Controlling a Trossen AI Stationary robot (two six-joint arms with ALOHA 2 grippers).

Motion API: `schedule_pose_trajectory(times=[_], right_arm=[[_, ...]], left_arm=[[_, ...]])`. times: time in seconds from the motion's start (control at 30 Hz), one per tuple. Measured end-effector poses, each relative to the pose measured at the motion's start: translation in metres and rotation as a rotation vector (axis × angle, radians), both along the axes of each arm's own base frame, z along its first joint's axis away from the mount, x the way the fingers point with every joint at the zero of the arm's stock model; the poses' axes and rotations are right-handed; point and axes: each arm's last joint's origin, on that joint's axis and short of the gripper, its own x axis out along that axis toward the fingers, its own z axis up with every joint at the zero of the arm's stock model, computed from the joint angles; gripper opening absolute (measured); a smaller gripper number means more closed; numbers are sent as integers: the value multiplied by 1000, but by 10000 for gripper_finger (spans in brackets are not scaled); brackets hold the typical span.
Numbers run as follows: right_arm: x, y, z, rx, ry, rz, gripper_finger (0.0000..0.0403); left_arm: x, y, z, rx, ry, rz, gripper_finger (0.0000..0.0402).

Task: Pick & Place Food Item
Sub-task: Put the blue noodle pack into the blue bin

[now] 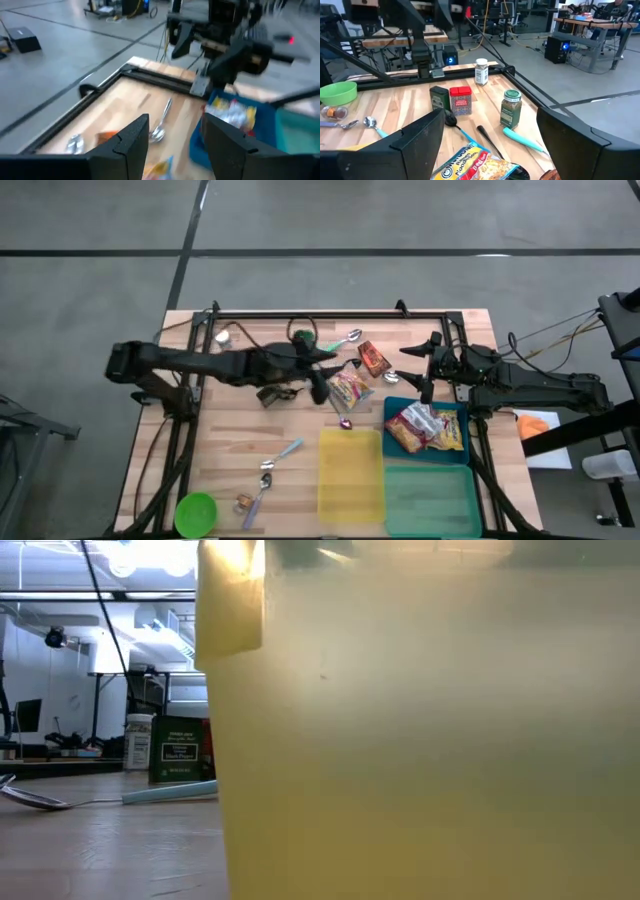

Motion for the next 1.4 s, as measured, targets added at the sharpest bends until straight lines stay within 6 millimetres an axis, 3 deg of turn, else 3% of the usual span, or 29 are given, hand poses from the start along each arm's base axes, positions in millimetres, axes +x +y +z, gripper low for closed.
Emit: schedule_pose_trajectory(times=[0.3, 0.5, 0.73, 0.9, 1.17, 1.4], right_arm=[[0, 0, 0, 1, 1, 1, 315], [0, 0, 0, 1, 1, 0, 315], [0, 0, 0, 1, 1, 0, 315], [0, 0, 0, 1, 1, 0, 315], [0, 0, 0, 0, 1, 0, 315], [0, 0, 0, 1, 0, 0, 315]], left_arm=[[-72, 1, 32, 122, 199, -20, 181], [-120, 3, 28, 102, 150, 72, 181], [-172, 4, 6, 98, 1, 81, 181], [-198, 3, -23, 147, -48, 32, 181], [-215, 0, -59, 255, -214, -60, 181], [-225, -3, -79, 317, -253, -194, 181]])
